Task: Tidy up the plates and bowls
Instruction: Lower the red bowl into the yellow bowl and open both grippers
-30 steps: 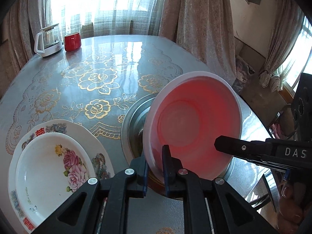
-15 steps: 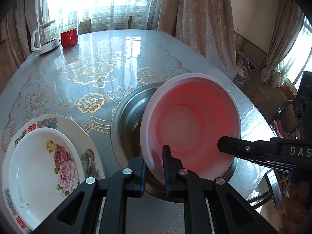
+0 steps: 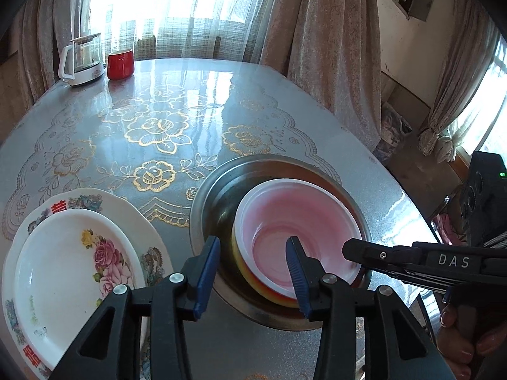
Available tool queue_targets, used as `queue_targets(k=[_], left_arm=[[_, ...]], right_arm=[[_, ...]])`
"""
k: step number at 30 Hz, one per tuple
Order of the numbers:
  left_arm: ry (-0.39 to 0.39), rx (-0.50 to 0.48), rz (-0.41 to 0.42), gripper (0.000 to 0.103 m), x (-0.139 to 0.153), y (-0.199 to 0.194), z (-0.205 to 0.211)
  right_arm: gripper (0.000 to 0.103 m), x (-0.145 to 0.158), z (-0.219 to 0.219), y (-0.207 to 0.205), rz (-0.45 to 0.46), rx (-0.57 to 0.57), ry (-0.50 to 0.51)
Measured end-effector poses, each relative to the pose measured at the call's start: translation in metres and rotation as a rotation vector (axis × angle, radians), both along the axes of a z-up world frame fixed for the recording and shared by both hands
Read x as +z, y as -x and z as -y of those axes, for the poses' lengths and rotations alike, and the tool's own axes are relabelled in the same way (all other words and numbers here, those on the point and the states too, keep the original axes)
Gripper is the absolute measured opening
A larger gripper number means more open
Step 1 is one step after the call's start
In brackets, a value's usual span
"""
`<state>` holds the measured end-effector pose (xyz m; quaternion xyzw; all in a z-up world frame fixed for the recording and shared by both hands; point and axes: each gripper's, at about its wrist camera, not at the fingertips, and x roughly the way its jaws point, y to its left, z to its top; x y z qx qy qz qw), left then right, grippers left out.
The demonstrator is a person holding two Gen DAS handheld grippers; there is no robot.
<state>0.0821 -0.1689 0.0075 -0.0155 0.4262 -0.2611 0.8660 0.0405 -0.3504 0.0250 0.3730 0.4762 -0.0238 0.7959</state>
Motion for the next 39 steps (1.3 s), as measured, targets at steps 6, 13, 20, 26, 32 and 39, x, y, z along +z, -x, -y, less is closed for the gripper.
queue_targets(k=[6,13,20,26,32,39], left_arm=[[0.040,0.074,0.011,0.044,0.007,-0.001,-0.022],[0.027,0.107,0.019,0.044,0.005,0.001,-0.032],[0.006,0.104,-0.010,0.044,-0.005,0.001,-0.032],[-0.008,0.104,-0.015,0.044,-0.005,-0.001,-0.032],[-0.036,0.104,-0.014,0.044,-0.007,-0.004,-0.028],[-0.048,0.107,-0.012,0.044,-0.009,-0.004,-0.027]], right_arm=[[0.016,0.002,-0.002,-0.003,0.006,-0.009,0.040],[0.023,0.017,0.005,0.006,0.093,-0.068,0.126],[0.024,0.020,0.019,0.016,0.072,-0.133,0.210],[0.024,0.008,0.013,0.013,0.033,-0.076,0.182],[0.024,0.001,0.012,0.012,0.006,-0.071,0.165],[0.024,-0.004,0.005,0.008,-0.003,-0.033,0.169]])
